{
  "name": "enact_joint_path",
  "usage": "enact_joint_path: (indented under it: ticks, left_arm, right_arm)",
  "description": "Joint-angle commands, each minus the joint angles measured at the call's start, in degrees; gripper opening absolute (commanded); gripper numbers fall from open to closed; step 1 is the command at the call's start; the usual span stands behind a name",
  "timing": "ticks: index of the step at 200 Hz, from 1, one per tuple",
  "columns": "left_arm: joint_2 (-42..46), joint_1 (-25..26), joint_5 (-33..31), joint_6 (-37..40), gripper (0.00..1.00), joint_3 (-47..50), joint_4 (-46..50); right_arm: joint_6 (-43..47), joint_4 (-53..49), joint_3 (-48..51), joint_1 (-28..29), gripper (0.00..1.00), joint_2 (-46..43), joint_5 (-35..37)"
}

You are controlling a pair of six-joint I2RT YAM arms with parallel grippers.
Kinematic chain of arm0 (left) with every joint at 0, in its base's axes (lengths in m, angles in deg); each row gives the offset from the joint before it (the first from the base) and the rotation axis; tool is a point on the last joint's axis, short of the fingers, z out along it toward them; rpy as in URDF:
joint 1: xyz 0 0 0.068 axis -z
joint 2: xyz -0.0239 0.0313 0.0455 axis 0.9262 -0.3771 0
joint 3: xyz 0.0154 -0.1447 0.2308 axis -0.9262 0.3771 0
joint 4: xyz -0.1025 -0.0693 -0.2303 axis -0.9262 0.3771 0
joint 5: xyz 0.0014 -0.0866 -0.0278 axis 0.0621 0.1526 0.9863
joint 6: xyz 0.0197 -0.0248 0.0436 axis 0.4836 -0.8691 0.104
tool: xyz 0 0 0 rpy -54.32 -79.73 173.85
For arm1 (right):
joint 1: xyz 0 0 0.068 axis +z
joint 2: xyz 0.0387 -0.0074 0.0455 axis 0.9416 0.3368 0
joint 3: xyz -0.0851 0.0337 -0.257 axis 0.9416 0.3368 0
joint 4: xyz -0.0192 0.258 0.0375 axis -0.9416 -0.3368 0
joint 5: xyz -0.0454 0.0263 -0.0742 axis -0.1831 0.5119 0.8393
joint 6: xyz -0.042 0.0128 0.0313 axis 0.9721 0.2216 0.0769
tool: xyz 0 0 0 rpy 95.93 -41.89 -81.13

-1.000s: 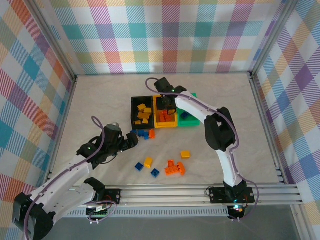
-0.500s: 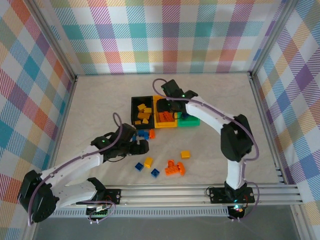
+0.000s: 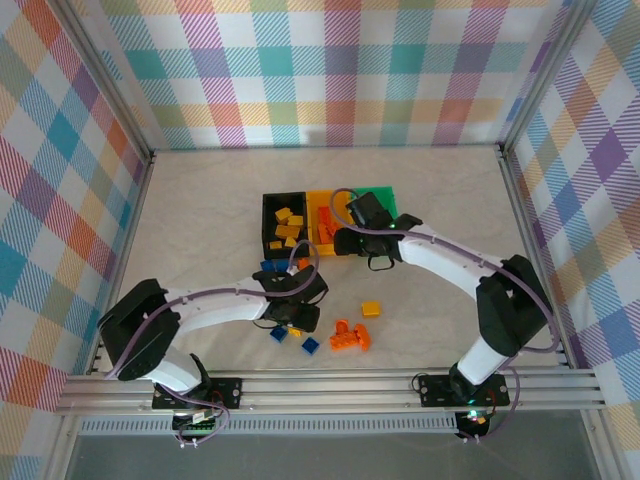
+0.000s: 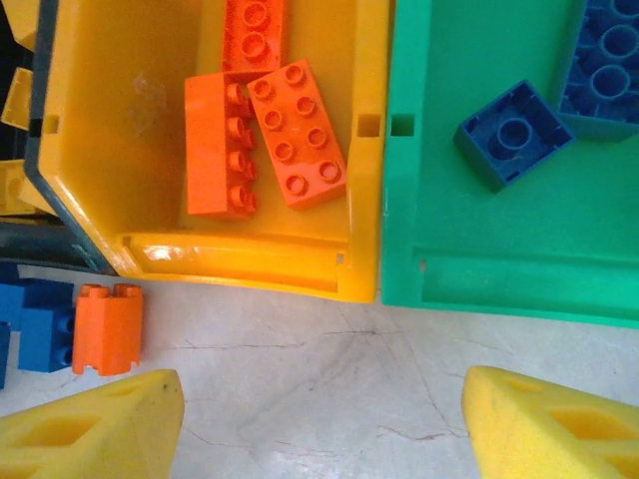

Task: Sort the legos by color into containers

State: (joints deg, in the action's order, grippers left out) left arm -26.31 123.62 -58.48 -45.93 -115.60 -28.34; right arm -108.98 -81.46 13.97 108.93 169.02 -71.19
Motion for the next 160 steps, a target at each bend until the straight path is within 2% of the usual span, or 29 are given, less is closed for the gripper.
enact_joint_path:
  ticks: [1,16,64,98,133,160]
  left_arm:
    - [-1.7,1.2,-1.8,1.1,0.59,-2.1,1.6]
    - [-2.3,1.5,-1.7,1.1,0.50,-2.4,1.6]
    - [-1.8,1.7,-1.7,0.5,0.32,-2.6,2.2]
    - [0.9,1.0,-2.4,-0.7,0.30,-3.9,2.7]
    - [5.4,-4.1,-3.7,1.1,0.29,-8.4,5.5]
    - [6.9,-12.1,-5.5,3.2,0.28,-14.0,5.0]
  right_arm:
    - [-1.2,2.2,1.2,-0.5,0.74,-2.7,0.5]
    - [-1.2,2.4,1.7,-1.0,0.75,-3.3,0.6]
    - [-1.2,2.3,2.5,-2.6,0.75,-4.6,0.7]
    - [-1.4,2.6,3.6,-3.1,0.75,-5.5,0.7]
    - [-1.5,2.7,4.7,-3.5,0.75,-6.9,0.7]
    - [-1.5,2.8,5.6,-3.8,0.76,-8.5,0.5]
